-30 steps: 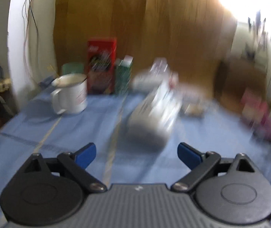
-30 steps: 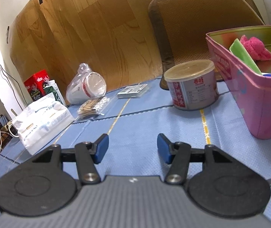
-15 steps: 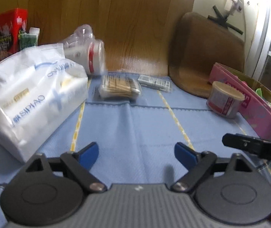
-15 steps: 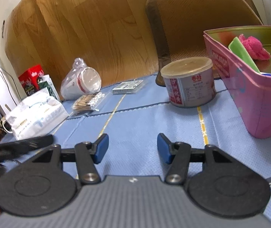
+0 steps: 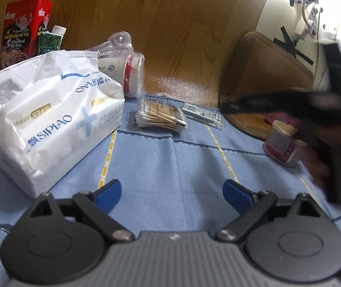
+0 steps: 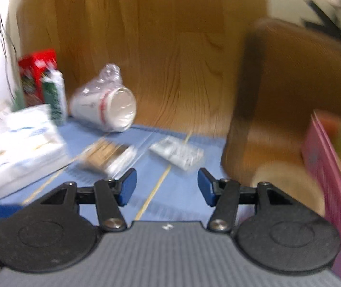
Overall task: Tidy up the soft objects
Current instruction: 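Grasp the white barcode card pack with the right tool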
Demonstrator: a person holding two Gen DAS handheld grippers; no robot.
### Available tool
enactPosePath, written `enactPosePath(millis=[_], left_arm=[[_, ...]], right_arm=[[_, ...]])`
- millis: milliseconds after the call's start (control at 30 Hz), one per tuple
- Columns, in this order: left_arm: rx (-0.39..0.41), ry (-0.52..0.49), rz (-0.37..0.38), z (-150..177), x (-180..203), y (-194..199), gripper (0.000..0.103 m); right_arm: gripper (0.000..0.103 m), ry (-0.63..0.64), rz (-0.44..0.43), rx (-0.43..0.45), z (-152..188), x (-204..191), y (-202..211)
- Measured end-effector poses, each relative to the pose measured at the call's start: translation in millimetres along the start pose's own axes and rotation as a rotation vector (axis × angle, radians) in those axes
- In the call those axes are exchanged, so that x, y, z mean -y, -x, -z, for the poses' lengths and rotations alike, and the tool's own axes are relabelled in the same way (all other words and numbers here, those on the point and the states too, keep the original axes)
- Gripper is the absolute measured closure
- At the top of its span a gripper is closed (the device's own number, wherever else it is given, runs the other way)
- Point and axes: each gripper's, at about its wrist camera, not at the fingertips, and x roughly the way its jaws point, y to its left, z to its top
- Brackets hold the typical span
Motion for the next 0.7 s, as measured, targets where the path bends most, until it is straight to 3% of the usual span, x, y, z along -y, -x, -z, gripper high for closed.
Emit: enactPosePath(millis=[100,233,433,567,700], left_arm=[[0.004,0.03,0.035,-1.4,-6.2,0.0,0.005],[0.006,0.048,0.059,-2.4,-9.5,0.1,0.003],[0.007,0.056,0.068,-2.5,-10.2,0.0,0.002],[0.007,0.056,0.067,-2.3,-10.0,0.4,0.001],[0.007,0.059,0.068,-2.6,-9.8,0.3,0.001]], right_arm=[[0.044,0.028,0.033,-0.117,-26.1,7.1,-50.1],[0.043,-0.022,0.036,-0.225,-34.3,19.2,-89.7],[0.036,-0.114,-0.03,-0.237,-36.5,31.8,-95.6],[0.036,-0.05,-0.06,-0.247,-37.7,24.4,-92.8],[0.036,0.054,-0.033,-0.252,-37.8,12.6,-96.1]])
